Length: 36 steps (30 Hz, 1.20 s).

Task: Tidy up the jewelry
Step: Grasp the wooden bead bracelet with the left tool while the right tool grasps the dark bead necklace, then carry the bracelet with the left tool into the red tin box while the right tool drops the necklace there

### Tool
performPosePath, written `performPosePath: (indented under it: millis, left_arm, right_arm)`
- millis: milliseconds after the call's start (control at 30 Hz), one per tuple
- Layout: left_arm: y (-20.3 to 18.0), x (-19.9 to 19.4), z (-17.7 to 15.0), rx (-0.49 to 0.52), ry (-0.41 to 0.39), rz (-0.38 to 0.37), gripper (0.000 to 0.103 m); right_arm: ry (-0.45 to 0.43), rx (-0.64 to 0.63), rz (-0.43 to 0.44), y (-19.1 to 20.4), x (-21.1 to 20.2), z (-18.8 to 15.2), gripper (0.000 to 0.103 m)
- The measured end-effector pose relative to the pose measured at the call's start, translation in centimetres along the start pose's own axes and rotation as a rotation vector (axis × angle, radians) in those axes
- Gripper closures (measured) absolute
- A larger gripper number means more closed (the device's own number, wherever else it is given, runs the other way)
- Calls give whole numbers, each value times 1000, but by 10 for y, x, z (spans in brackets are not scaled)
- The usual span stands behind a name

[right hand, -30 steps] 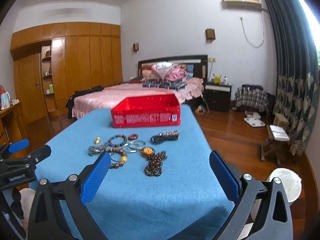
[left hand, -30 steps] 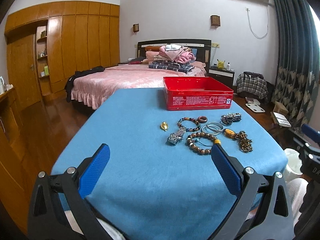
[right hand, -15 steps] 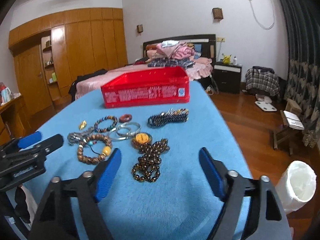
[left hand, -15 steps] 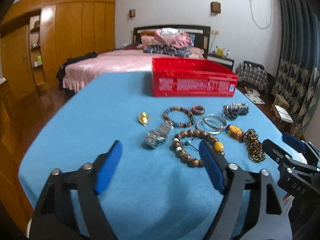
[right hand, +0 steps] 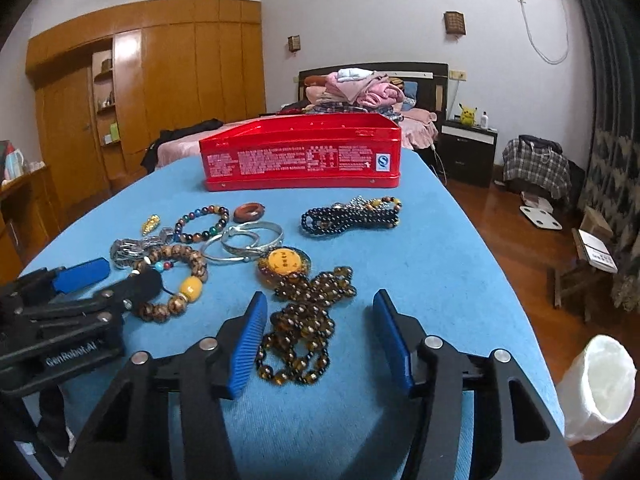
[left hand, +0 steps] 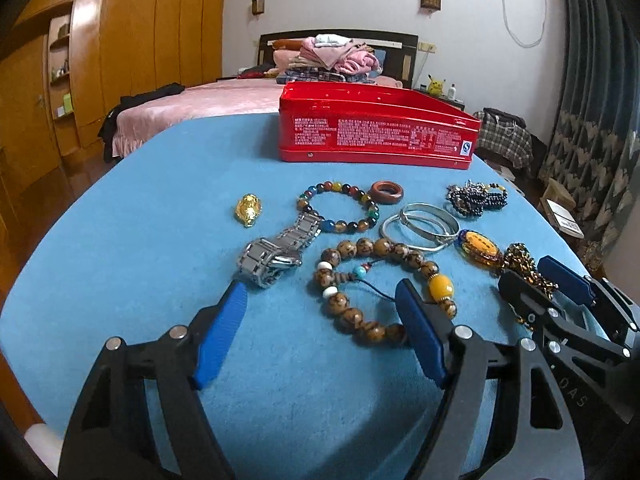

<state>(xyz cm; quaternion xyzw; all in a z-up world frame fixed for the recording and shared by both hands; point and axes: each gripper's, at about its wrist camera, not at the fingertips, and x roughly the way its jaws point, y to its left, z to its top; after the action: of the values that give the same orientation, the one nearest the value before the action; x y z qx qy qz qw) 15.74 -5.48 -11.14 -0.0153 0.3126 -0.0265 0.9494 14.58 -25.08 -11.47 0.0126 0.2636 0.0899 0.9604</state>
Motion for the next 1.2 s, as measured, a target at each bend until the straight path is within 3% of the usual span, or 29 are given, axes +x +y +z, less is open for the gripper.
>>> performPosePath:
  millis: [133, 233, 333, 400, 467, 667, 733, 767, 800, 833, 967, 1200]
  left_arm:
    - [1, 2, -1, -3, -12, -13, 29]
    - [2, 4, -1, -2, -22, -24, 31]
    - [1, 4, -1, 6, -26, -30, 42]
    - [-1, 4, -1, 9, -25, -50, 55]
    - [-1, 3, -1, 7, -20, -78, 60]
    - [-5, 5, -2, -11, -23, -56, 60]
    - [-5, 5, -2, -19, -29, -66, 68]
    - [-4, 4, -3, -29, -34, -83, 82]
    - [-4, 4, -3, -41, -34, -88, 85]
    - [-4, 3, -2, -46, -32, -91, 85]
    - [-7, -3, 0, -45, -34, -111, 86]
    - [-14, -31, 21, -35, -124, -161, 86]
  right_arm:
    - [-12, -9, -5, 1, 4, 1, 50]
    - [-14, -1, -1, -1, 6, 1, 59]
    - [-12, -18, -13, 1, 5, 1, 65]
    - [-3, -22, 0, 1, 3, 2, 69]
    - [-1, -16, 10, 0, 3, 2, 70]
    - [-7, -19, 1, 3, 6, 2, 66]
    - [-1, -1, 17, 1, 7, 3, 67]
    - [6, 2, 23, 0, 7, 4, 69]
    - [9, 3, 27, -2, 6, 4, 72]
    - [16, 3, 37, -3, 5, 5, 82]
    - [25, 6, 62, -3, -2, 10, 82]
    - [-11, -6, 72, -2, -20, 30, 82]
